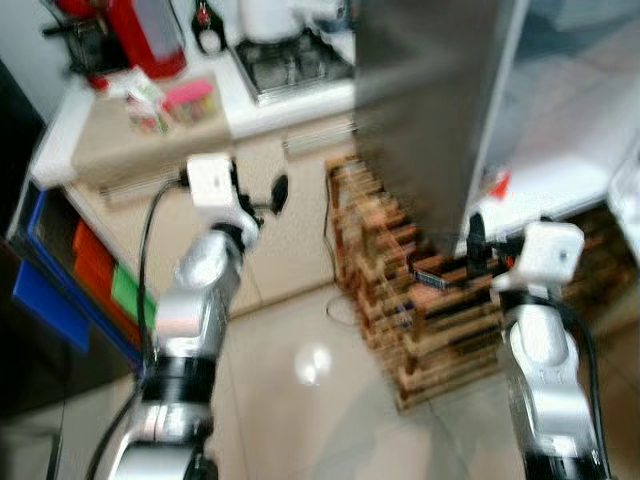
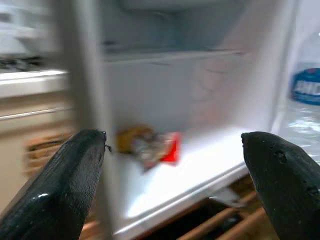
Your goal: Restocking fridge
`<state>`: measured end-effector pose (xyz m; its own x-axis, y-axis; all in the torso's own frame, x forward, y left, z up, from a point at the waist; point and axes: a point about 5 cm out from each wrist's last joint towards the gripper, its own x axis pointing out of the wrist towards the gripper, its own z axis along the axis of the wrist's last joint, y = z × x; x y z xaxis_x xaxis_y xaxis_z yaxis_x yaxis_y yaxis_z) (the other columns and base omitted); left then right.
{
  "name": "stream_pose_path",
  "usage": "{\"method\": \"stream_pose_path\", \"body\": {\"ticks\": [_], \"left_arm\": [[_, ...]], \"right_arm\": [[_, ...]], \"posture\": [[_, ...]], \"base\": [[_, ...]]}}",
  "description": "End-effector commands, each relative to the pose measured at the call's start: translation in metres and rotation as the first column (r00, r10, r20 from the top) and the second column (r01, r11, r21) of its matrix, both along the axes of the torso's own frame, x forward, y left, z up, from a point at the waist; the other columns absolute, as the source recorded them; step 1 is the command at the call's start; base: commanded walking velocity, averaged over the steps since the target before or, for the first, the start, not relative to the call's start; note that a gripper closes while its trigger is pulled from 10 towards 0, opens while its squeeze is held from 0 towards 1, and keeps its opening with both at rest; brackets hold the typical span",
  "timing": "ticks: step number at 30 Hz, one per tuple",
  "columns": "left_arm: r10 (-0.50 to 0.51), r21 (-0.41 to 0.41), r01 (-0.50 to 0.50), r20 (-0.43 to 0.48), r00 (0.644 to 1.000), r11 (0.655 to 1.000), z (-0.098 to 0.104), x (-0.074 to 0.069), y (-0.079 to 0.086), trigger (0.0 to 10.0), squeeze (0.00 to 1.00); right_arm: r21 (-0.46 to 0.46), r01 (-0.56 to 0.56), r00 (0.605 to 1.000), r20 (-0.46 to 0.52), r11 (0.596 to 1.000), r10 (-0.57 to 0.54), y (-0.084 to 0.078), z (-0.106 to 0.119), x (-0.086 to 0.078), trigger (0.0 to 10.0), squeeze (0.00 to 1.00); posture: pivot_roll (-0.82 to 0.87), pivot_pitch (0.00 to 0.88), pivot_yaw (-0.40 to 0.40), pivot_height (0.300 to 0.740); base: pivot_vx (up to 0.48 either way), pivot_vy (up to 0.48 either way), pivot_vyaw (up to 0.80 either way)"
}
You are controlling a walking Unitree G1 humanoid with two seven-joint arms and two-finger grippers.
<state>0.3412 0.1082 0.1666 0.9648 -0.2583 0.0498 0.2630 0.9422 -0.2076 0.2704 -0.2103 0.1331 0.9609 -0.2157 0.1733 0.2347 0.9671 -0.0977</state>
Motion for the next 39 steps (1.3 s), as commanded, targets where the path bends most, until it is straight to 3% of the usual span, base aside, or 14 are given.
{"method": "stream_pose_path", "body": {"ticks": [1,14,21,26,31,39], "left_arm": [[0.038,0.027,-0.038,0.013,0.999,0.999,0.003,0.002,0.015,10.0,0.0],[0.006,0.024,-0.006,0.029,1.0,1.0,0.005,0.001,0.011,10.0,0.0],[0.011,0.012,-0.011,0.011,1.0,1.0,0.002,0.0,0.013,10.0,0.0],[0.001,0.021,-0.001,0.022,1.0,1.0,-0.001,-0.005,0.012,10.0,0.0],[0.019,-0.002,-0.019,0.034,0.999,1.0,-0.009,-0.019,0.02,10.0,0.0],[-0.145,-0.037,0.151,0.121,0.982,0.988,0.006,-0.029,-0.002,10.0,0.0]], "right_arm": [[0.009,-0.034,0.999,0.031,0.999,0.034,0.011,0.005,0.003,10.0,0.0],[0.0,-0.034,0.999,0.022,0.999,0.034,0.015,0.004,0.003,10.0,0.0],[-0.006,-0.062,0.998,0.021,0.998,0.062,0.016,0.005,0.003,10.0,0.0],[-0.032,-0.092,0.996,0.013,0.995,0.092,0.013,0.008,0.003,10.0,0.0],[-0.045,-0.086,0.996,-0.002,0.995,0.086,-0.002,0.012,0.003,10.0,0.0],[-0.019,-0.066,0.998,0.011,0.998,0.066,-0.001,0.014,0.008,10.0,0.0]], "posture": [[-0.14,0.0,0.142,0.732],[-0.14,0.0,0.141,0.732],[-0.13,0.0,0.113,0.732],[-0.13,0.0,0.07,0.732],[-0.13,0.0,0.025,0.732],[-0.13,0.0,0.061,0.732]], "base": [[0.319,-0.356,0.0],[0.321,-0.354,0.61],[0.048,-0.049,0.0],[0.0,0.0,0.0],[0.0,0.0,0.0],[0.0,-0.433,0.0]]}}
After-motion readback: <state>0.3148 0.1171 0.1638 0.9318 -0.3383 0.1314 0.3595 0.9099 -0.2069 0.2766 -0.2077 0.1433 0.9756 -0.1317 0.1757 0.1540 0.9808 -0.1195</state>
